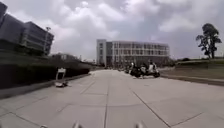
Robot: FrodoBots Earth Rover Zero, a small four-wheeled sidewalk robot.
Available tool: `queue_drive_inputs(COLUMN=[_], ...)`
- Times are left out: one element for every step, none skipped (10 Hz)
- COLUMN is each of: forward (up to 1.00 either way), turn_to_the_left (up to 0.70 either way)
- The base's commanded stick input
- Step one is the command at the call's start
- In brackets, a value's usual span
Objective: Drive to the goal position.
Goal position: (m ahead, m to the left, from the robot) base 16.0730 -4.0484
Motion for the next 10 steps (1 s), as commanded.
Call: queue_drive_inputs(forward=[0.7, 0.7, 0.7, 0.7, 0.7, 0.7, 0.7, 0.7, 0.7, 0.7], turn_to_the_left=[0.0, 0.0, 0.0, 0.0, 0.0, 0.0, 0.0, 0.0, 0.0, 0.0])
